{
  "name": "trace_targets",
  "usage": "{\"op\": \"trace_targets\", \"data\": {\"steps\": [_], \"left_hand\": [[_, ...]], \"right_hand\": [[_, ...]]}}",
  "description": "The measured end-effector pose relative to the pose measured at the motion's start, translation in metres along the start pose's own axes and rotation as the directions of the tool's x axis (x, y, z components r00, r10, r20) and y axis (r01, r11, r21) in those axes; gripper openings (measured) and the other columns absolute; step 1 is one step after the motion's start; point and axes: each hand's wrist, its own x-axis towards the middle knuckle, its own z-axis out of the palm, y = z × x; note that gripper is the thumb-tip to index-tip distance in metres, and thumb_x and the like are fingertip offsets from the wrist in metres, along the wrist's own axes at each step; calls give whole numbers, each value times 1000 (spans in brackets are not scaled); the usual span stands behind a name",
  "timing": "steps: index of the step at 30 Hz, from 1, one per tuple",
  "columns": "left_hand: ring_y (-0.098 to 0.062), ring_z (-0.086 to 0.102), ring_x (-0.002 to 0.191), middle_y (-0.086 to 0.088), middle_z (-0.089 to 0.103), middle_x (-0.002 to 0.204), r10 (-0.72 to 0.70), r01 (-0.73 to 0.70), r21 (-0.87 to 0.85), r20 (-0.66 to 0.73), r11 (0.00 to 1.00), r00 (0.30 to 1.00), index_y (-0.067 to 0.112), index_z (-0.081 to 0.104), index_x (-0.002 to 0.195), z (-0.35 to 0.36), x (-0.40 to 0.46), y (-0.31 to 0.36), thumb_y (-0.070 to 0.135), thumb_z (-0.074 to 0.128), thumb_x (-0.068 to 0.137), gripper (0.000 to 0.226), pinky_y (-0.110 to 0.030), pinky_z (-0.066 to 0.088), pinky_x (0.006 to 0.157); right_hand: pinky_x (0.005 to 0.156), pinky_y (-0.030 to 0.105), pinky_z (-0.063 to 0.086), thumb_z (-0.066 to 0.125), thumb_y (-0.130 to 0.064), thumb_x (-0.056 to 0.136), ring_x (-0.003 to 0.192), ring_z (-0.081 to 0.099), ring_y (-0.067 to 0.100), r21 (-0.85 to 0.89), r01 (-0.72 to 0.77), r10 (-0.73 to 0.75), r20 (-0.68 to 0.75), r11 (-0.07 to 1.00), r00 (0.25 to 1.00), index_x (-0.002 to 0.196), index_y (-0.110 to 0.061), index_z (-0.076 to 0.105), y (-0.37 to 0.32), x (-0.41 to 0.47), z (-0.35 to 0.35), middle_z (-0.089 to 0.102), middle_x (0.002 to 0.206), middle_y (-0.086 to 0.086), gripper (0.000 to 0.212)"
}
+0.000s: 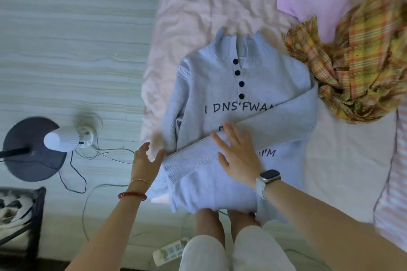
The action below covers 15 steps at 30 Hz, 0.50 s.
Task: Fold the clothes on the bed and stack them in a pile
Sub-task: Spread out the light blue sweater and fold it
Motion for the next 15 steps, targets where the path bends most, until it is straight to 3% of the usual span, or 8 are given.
{"op": "trace_targets", "data": {"steps": [3, 6, 9, 11, 13, 15], "left_hand": [[-31, 49, 120, -15, 51, 132, -44, 41, 21, 131, 999, 990, 3, 48, 131, 2, 12, -5, 31, 67, 84, 58, -42, 39, 103], [-27, 57, 107, -14, 63, 113, 50, -44, -67, 91, 997, 995, 3, 64, 107, 6, 16, 5, 28, 70, 81, 36, -38, 45, 94], [-23, 58, 97, -11, 64, 103, 170, -161, -77, 129, 984, 977, 0, 64, 103, 9, 21, 14, 21, 67, 84, 29, -33, 44, 88], [-16, 53, 76, -3, 58, 83, 188, -171, -109, 174, 979, 967, 7, 59, 89, 7, 22, 17, 16, 60, 89, 9, -25, 40, 71], [-12, 37, 57, 3, 41, 65, 139, -104, -206, 166, 973, 976, 18, 40, 73, -3, 28, 14, 14, 52, 92, 23, -23, 31, 52], [-12, 30, 54, 3, 35, 63, 66, -37, -315, 85, 948, 994, 19, 34, 70, -24, 39, 7, 15, 47, 94, 27, -15, 28, 43]], "right_hand": [[110, 61, -3, 37, -33, 96, 143, -8, 35, -60, 144, -134, 137, 988, 981, 148, -27, 18, -26, 0, 25, -3, 156, 11, 55], [107, 63, -5, 30, -41, 97, 142, -14, 34, -144, 85, -54, 207, 986, 977, 148, -29, 11, -35, 6, 39, -7, 157, 9, 56], [107, 64, -4, 25, -43, 98, 142, -13, 35, -177, 29, 13, 230, 984, 973, 149, -29, 8, -44, 14, 41, -8, 157, 9, 55], [108, 63, -1, 26, -41, 98, 142, -10, 36, -153, -7, 38, 206, 988, 978, 149, -30, 9, -51, 15, 39, -7, 157, 11, 54], [109, 62, 5, 31, -36, 98, 143, -5, 37, -94, -27, 42, 154, 995, 987, 148, -31, 10, -59, 16, 35, -6, 156, 13, 55], [109, 60, 11, 36, -31, 98, 143, -2, 36, -36, -1, 5, 106, 999, 994, 148, -29, 11, -69, 18, 33, -5, 156, 13, 56]]}}
